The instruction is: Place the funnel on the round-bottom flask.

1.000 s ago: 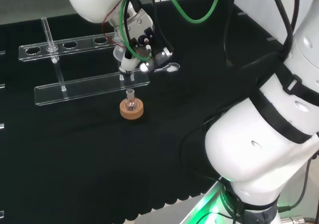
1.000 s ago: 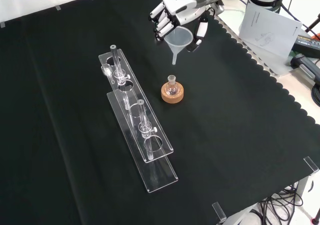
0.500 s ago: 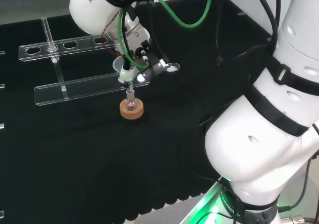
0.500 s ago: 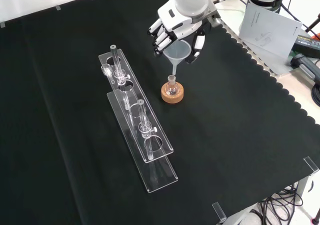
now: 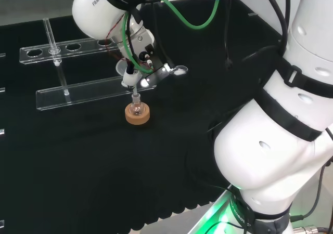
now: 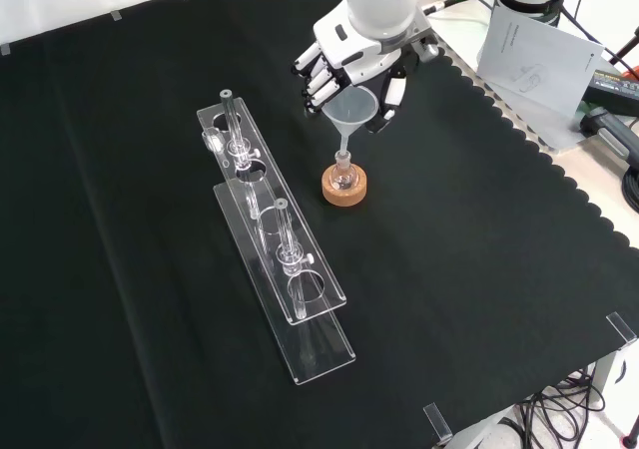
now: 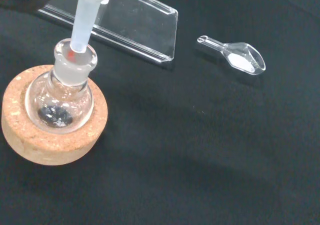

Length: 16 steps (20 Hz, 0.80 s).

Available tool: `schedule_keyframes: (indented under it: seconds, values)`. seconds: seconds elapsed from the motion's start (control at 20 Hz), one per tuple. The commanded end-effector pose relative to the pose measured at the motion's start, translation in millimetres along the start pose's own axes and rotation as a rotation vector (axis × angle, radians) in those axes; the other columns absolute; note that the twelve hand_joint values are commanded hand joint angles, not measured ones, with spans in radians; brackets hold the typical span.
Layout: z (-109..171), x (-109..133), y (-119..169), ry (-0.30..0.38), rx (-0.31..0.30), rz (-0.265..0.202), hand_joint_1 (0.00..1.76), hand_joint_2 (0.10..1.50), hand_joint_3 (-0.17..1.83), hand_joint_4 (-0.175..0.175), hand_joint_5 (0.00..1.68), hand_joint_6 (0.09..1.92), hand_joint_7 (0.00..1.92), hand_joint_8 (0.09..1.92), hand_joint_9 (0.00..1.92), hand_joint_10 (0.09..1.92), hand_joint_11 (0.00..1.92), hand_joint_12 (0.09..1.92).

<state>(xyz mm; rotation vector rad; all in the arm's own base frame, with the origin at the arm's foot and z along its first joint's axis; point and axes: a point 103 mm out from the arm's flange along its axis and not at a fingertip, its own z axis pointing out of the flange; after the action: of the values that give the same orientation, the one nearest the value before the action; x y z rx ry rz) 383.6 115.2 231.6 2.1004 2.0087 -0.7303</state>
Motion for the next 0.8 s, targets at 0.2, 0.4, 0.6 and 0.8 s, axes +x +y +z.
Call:
schedule_keyframes:
  seconds: [0.2,0.4,0.6,0.8]
  values:
    - [4.3,0.4,2.9,-0.003,0.015,-0.002,0.73,0.76,0.5,-0.025,0.69,0.71,0.71,0.81,0.97,0.71,0.5,1.29]
    - [7.7,2.3,4.7,-0.006,0.022,-0.001,0.73,0.76,0.5,-0.025,0.69,0.71,0.71,0.81,0.97,0.72,0.5,1.29]
    - [10.7,5.6,6.3,-0.001,0.027,-0.002,0.73,0.76,0.5,-0.025,0.69,0.72,0.71,0.82,0.97,0.72,0.5,1.29]
    - [14.4,7.8,8.2,-0.003,0.032,-0.003,0.73,0.76,0.5,-0.026,0.69,0.72,0.7,0.82,0.97,0.72,0.5,1.29]
